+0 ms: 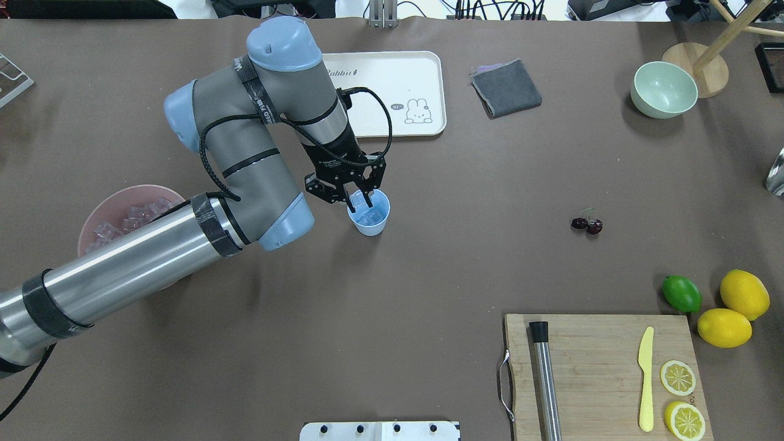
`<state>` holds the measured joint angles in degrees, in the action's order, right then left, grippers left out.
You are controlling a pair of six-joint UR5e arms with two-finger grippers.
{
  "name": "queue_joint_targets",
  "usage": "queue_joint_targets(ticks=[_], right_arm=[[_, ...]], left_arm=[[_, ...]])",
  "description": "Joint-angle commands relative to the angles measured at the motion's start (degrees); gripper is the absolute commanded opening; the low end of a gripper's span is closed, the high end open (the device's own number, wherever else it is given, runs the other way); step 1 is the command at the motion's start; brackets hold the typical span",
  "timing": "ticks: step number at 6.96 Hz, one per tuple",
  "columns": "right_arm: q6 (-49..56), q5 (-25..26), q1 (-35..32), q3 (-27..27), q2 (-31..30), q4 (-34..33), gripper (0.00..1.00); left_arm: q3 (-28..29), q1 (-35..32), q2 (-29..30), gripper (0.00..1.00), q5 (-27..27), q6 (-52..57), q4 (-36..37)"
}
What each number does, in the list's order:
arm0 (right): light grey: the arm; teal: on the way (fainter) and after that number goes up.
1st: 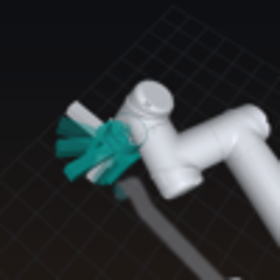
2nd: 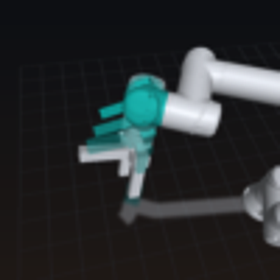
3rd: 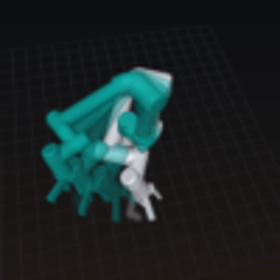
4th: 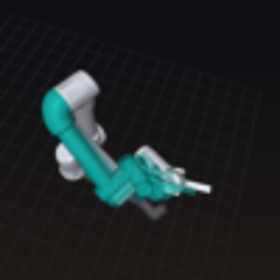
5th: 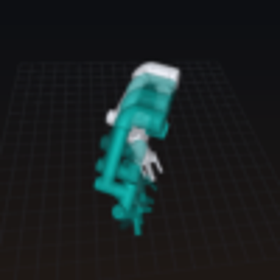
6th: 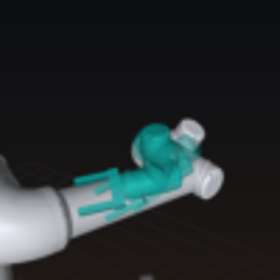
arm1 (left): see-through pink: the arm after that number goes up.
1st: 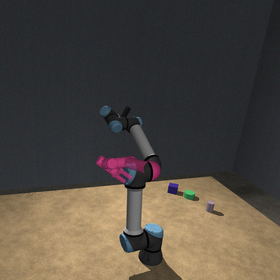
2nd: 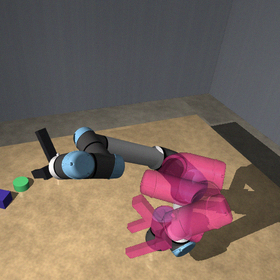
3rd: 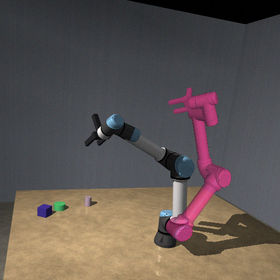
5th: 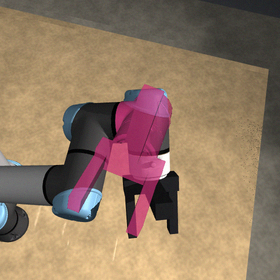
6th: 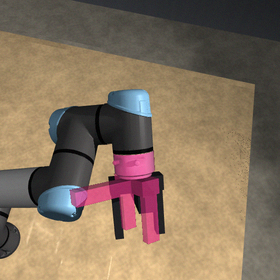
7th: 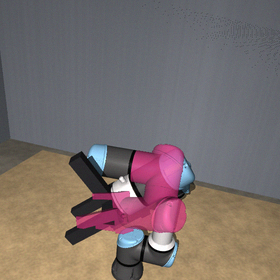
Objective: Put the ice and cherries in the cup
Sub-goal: 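Open the left gripper above the light-blue cup to drop ice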
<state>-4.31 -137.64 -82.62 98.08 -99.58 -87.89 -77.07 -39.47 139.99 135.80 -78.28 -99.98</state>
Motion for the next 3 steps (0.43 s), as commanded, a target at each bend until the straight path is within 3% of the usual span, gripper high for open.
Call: queue_joint_targets(ticks=[1,2,3], right_arm=[[0.00,0.00,0.00,0.00,0.00,0.00,1.00],[0.00,0.00,0.00,-0.08,0.00,-0.09,1.00],[0.00,0.00,0.00,0.00,0.00,-0.09,1.00]], left_arm=[[0.51,0.88,0.11,0.01,-1.59,-1.61,-2.40],[0.69,0.88,0.19,0.02,-1.94,-1.61,-2.41],[0.69,0.88,0.19,0.41,-1.94,-1.70,-2.41]])
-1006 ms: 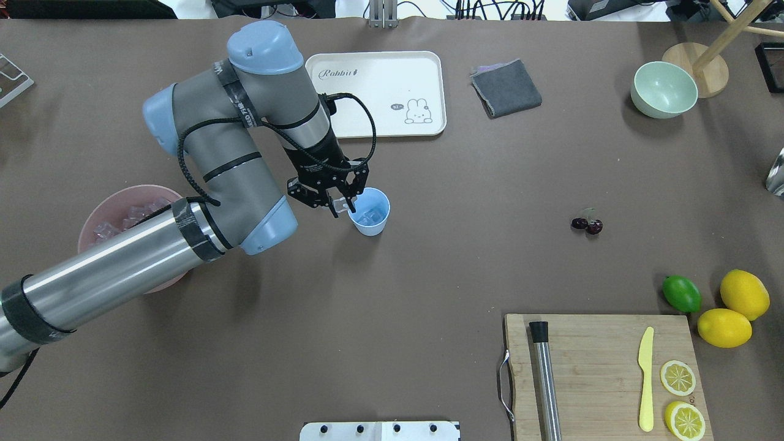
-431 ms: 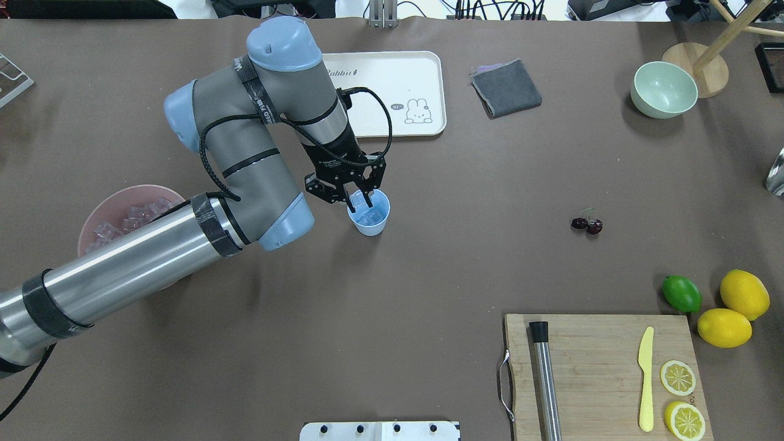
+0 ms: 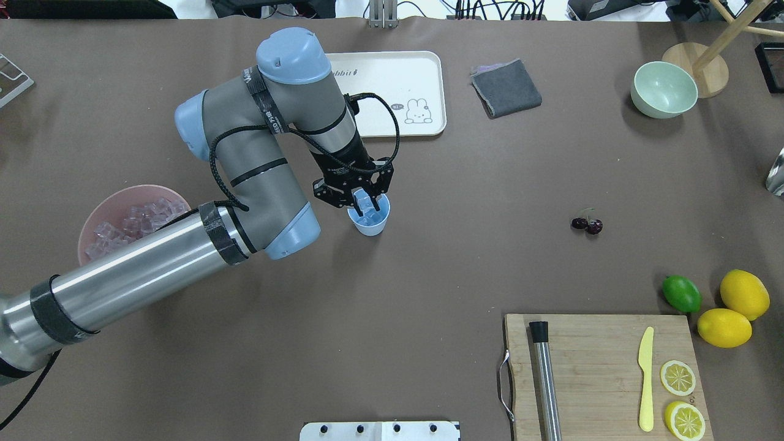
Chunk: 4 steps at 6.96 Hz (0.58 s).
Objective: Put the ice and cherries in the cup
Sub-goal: 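Open the left gripper above the light-blue cup to drop ice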
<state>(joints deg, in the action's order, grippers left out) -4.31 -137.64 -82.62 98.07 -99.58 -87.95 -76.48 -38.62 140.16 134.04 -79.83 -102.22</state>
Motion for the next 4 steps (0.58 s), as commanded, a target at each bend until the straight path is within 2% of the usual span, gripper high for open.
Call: queue_joint_targets(ticks=[1,4], right_arm=[[0.00,0.00,0.00,-0.07,0.00,-0.03,1.00],[0.00,0.00,0.00,0.02,0.00,-0.03,1.00]], left_arm=[[0.10,0.13,0.03,0.97,-0.19,-0.07,-0.17],[-0.51,0.04,0.20,0.98,-0.10,-0.77,0.00]])
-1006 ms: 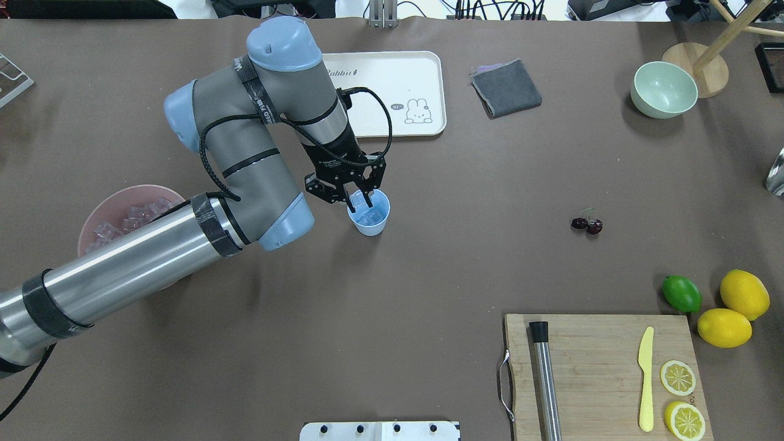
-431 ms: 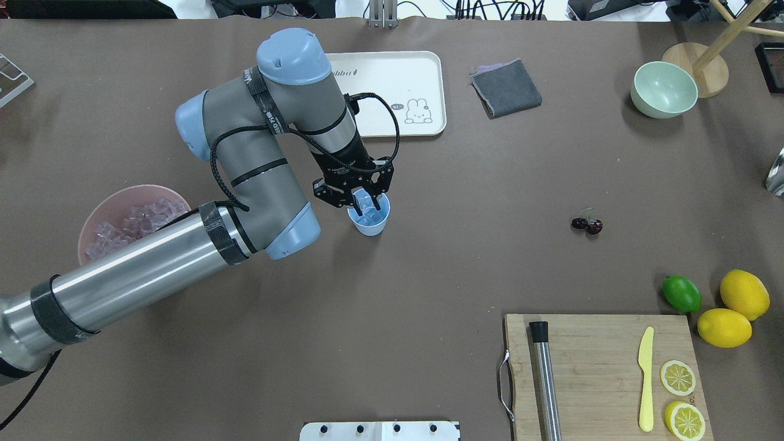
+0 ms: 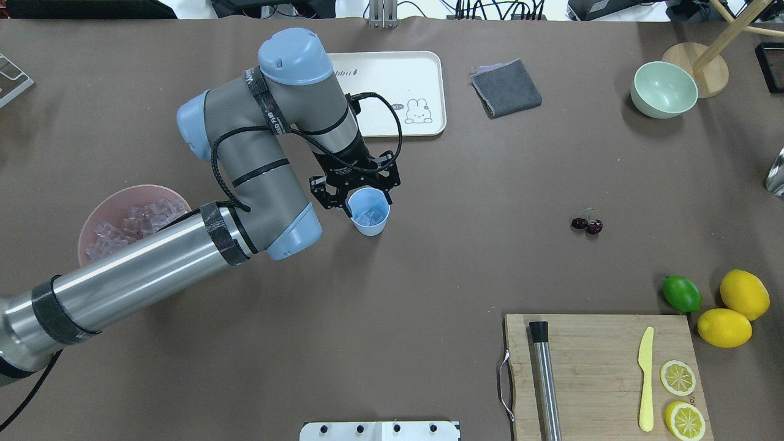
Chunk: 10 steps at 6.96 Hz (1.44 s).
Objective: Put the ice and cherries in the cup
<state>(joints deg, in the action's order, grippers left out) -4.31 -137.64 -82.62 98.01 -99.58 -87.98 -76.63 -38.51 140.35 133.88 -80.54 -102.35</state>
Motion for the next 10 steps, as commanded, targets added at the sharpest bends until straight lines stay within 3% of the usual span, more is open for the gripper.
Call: queue_joint_targets(ticks=[1,3,6,10], right_arm=[[0.00,0.00,0.00,0.07,0.00,0.09,1.00],[0.00,0.00,0.00,-0.10,0.00,0.00,1.00],[-0.09,0.00,0.09,-0.10,0.00,0.00,1.00],[-0.09,0.00,0.00,-0.02,0.00,0.09,1.00]], left_arm=[[-2.02,-0.50,-0.68,0.98,-0.11,-0.06,0.74],[-8.16,-5.31,-8.30,0.97,-0.29,4.47,2.85],[-15.55,-17.95,-14.74,0.97,-0.46,38.40,24.84],[-15.92,-31.24,-26.49,0.97,-7.57,76.59,30.10]])
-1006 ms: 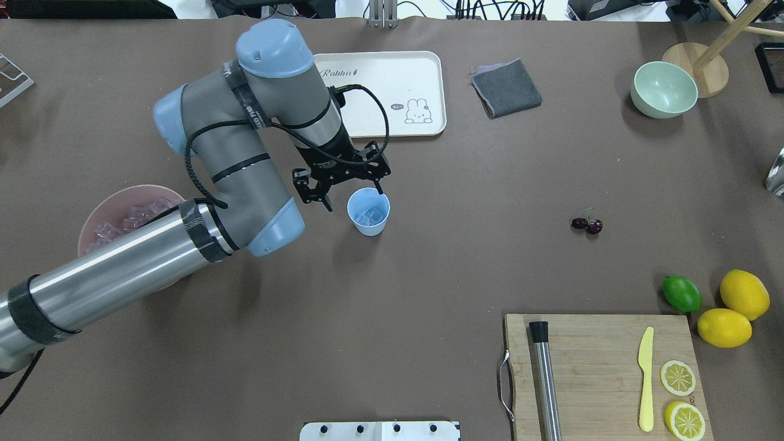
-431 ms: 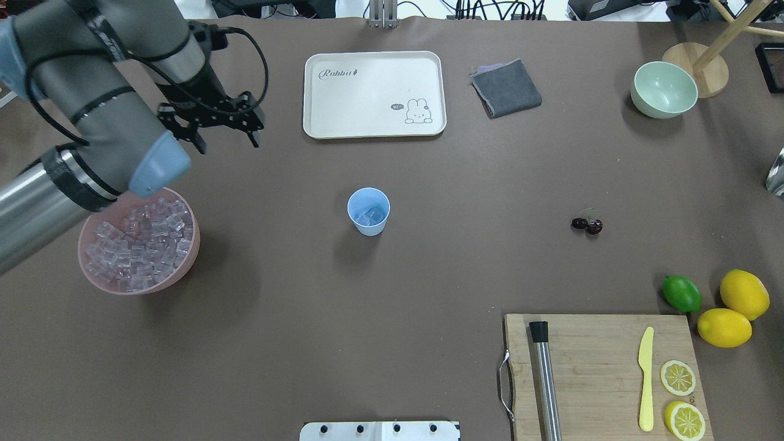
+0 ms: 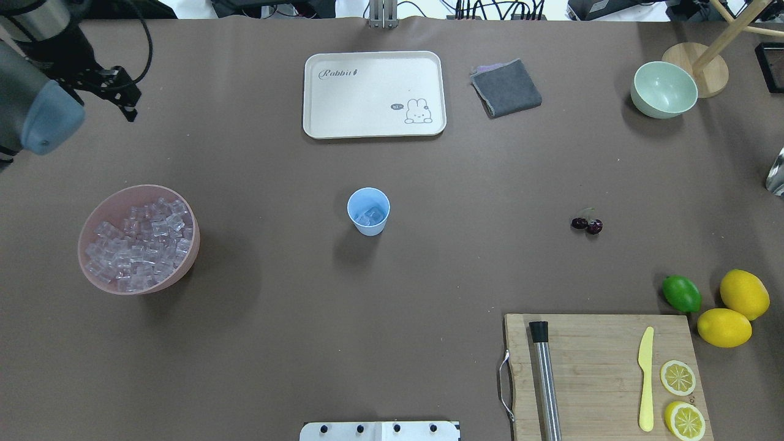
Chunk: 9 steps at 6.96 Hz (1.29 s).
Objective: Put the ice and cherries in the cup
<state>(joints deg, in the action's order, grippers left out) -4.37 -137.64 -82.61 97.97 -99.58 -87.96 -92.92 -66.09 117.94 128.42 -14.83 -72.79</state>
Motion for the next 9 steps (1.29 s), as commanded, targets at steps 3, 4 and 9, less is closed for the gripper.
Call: queue_joint_targets(ticks=[3,4,9], right_arm=[[-0.02,0.09,0.00,0.12,0.00,0.07,1.00],[-0.02,0.09,0.00,0.03,0.00,0.07,1.00],[-9.97,0.44,2.00,2.04,4.63,-0.02,1.00]], left_arm=[[7.55,-13.95,-7.37,0.97,-3.17,25.08,0.19],[10.10,-17.20,-8.07,0.97,-3.17,29.55,-0.16],[16.37,-23.39,-15.54,0.97,-3.09,28.98,-12.21]])
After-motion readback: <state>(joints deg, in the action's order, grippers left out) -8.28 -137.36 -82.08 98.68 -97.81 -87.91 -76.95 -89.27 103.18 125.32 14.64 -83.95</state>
